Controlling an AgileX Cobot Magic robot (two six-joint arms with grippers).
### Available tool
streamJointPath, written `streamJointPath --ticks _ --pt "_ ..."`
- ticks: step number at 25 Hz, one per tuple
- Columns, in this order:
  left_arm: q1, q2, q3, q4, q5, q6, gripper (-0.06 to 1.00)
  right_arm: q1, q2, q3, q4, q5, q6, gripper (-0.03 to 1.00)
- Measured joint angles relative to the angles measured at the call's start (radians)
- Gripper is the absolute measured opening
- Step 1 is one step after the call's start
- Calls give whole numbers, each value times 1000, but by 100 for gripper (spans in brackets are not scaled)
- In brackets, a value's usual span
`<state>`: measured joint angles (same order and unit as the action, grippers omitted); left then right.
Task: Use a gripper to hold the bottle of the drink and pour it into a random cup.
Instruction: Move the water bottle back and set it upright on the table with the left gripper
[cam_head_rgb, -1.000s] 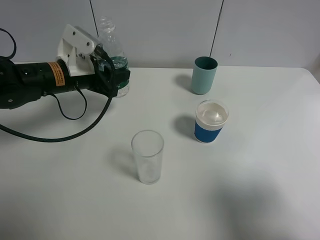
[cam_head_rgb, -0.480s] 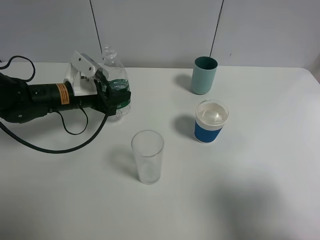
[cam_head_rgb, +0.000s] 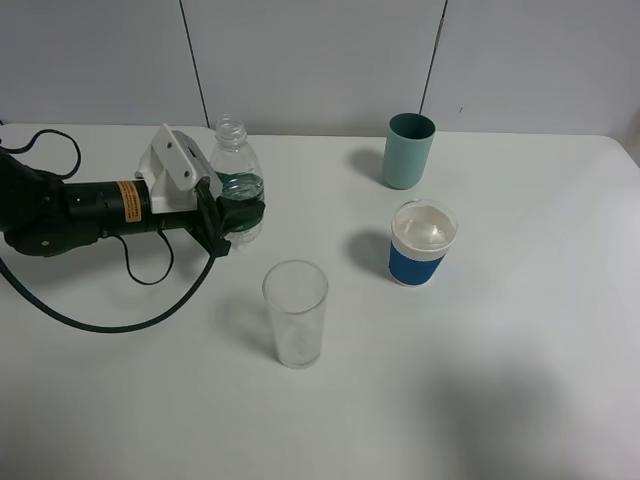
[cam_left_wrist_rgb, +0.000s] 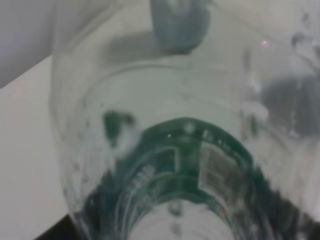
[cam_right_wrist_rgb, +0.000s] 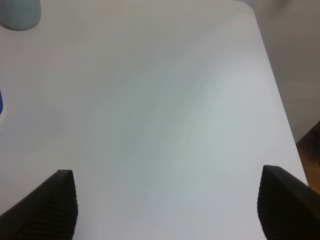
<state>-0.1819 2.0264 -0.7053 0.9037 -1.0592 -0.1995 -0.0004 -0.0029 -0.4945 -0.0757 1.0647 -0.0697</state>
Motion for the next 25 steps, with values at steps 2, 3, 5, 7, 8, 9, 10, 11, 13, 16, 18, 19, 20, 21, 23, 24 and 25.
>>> streamJointPath --ticks 2,3,5,7,8,9,10,11,13,16,18,19,20,21,23,24,25 --pt "0 14 0 -1 -11 0 46 0 0 0 0 0 0 74" --pt "0 21 0 -6 -18 0 46 0 0 0 0 0 0 74" --pt "0 41 0 -21 -48 1 46 0 0 0 0 0 0 74" --pt "0 54 0 -29 -72 1 46 0 0 0 0 0 0 74" --pt "0 57 0 -32 -74 1 46 0 0 0 0 0 0 74" --pt "0 58 0 -36 -74 3 46 0 0 0 0 0 0 74" --pt "0 58 0 -38 -73 3 46 0 0 0 0 0 0 74" --pt "0 58 0 -38 -73 3 46 0 0 0 0 0 0 74" --pt "0 58 0 -38 -68 3 46 0 0 0 0 0 0 74" --pt "0 58 0 -40 -47 3 46 0 0 0 0 0 0 74" --pt "0 58 0 -41 -37 3 46 0 0 0 0 0 0 74" --pt "0 58 0 -42 -35 3 46 0 0 0 0 0 1 74" --pt "0 62 0 -43 -35 6 46 0 0 0 0 0 1 74" --pt "0 66 0 -43 -36 11 46 0 0 0 0 0 1 74" --pt "0 81 0 -44 -40 31 46 0 0 0 0 0 1 74" --pt "0 91 0 -44 -43 37 46 0 0 0 0 0 1 74" --pt "0 96 0 -45 -44 39 46 0 0 0 0 0 1 74"
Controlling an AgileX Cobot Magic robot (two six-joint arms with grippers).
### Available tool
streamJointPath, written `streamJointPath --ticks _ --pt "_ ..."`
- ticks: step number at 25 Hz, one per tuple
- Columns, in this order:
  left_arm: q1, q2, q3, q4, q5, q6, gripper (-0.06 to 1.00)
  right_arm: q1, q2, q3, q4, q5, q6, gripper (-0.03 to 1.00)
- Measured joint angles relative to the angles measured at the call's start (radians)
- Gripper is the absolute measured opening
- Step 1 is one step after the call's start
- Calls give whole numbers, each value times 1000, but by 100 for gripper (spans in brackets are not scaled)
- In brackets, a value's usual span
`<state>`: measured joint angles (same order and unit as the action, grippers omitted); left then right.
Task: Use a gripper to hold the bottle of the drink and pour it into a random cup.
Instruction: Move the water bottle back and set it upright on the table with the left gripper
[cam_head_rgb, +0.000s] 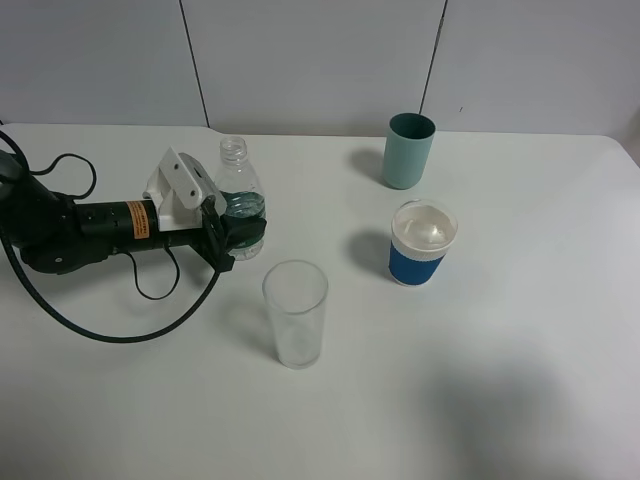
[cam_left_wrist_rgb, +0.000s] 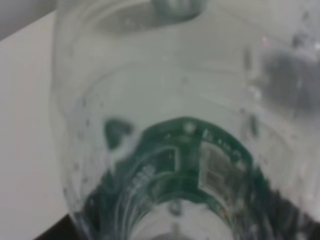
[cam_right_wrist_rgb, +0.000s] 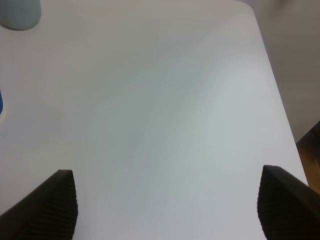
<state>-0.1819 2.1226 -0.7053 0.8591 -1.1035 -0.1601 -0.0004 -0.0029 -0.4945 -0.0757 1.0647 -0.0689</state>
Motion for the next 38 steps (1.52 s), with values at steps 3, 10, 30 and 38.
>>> streamJointPath --ticks 3,10,30,38 --pt "0 1 0 -1 -16 6 46 0 0 0 0 0 0 74" --pt "0 30 0 -2 -55 8 46 0 0 0 0 0 0 74" --pt "0 43 4 -5 -95 -143 93 0 0 0 0 0 0 74" --pt "-13 -29 7 -4 -41 -160 99 0 0 0 0 0 0 74"
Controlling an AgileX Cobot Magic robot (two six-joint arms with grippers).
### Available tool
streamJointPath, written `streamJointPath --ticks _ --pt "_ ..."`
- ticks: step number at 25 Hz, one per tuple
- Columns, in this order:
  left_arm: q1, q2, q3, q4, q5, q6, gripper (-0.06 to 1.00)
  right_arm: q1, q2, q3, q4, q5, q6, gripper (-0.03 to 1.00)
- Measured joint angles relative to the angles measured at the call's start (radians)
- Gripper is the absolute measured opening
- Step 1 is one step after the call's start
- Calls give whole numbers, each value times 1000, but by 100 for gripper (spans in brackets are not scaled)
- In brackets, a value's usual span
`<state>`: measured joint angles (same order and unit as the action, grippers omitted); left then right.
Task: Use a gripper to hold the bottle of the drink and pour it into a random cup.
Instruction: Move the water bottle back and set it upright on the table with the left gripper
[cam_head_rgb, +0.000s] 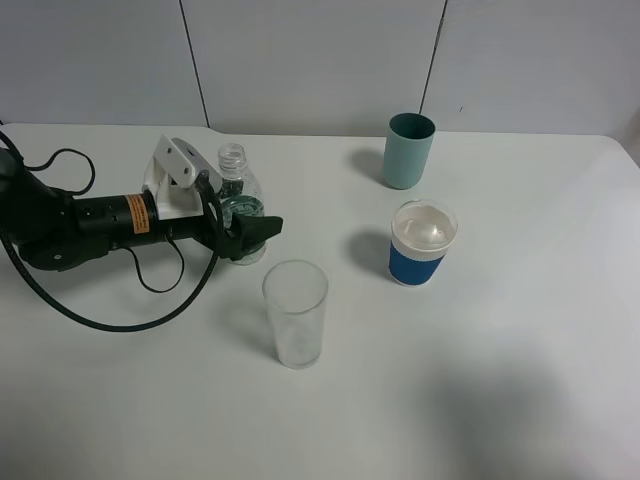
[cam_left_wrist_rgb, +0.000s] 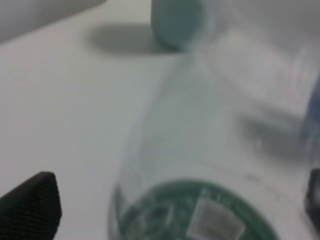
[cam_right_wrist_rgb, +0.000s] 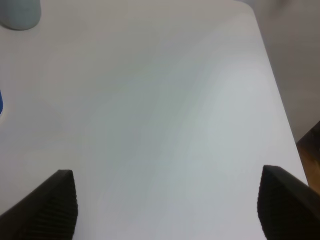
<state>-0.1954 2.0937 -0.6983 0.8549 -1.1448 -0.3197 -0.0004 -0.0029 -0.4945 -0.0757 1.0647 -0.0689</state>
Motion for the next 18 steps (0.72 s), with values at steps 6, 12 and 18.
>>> streamJointPath --ticks 6,12,18 --pt "-13 -129 93 -53 28 -1 99 0 0 0 0 0 0 74" --pt "-13 -301 239 -110 62 -2 99 0 0 0 0 0 0 74" --pt "-13 -503 318 -131 142 -34 99 0 0 0 0 0 0 74"
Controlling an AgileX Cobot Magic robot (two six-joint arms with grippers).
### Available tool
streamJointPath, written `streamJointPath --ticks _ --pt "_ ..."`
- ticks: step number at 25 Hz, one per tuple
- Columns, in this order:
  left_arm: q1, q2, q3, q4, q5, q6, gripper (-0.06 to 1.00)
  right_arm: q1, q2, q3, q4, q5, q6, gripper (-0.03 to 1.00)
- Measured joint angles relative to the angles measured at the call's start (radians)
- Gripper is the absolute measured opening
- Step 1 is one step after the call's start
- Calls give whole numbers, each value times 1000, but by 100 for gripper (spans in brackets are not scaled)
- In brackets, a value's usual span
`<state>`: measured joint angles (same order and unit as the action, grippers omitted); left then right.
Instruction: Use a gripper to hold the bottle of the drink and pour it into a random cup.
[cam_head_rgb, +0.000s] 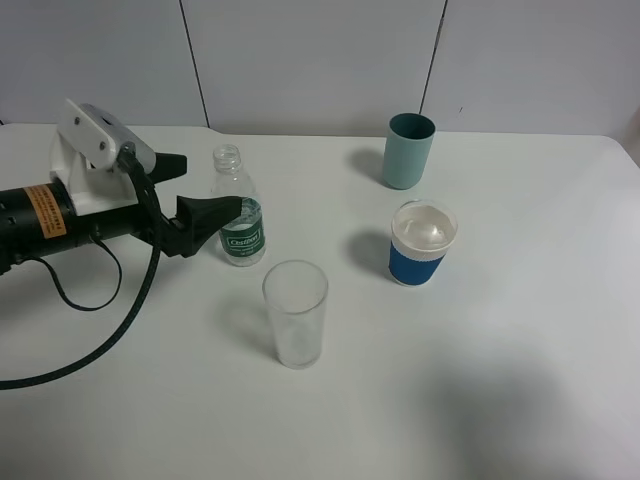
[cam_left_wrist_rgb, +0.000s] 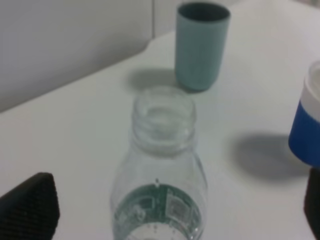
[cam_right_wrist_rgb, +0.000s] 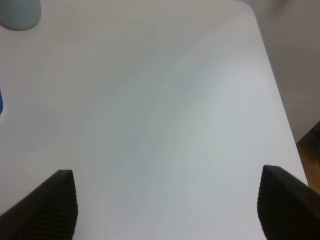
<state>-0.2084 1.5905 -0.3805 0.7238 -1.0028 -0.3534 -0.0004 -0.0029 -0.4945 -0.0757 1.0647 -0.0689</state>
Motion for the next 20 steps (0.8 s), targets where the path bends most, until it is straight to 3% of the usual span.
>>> streamJointPath --ticks 4,10,15,20 --pt "0 -158 14 -13 127 -70 99 0 0 0 0 0 0 74" --pt "0 -431 13 -115 462 -236 99 0 0 0 0 0 2 74" --pt "0 -650 -52 -185 805 -237 99 0 0 0 0 0 2 74" --pt "0 -798 -175 -212 1117 -133 99 0 0 0 0 0 2 74"
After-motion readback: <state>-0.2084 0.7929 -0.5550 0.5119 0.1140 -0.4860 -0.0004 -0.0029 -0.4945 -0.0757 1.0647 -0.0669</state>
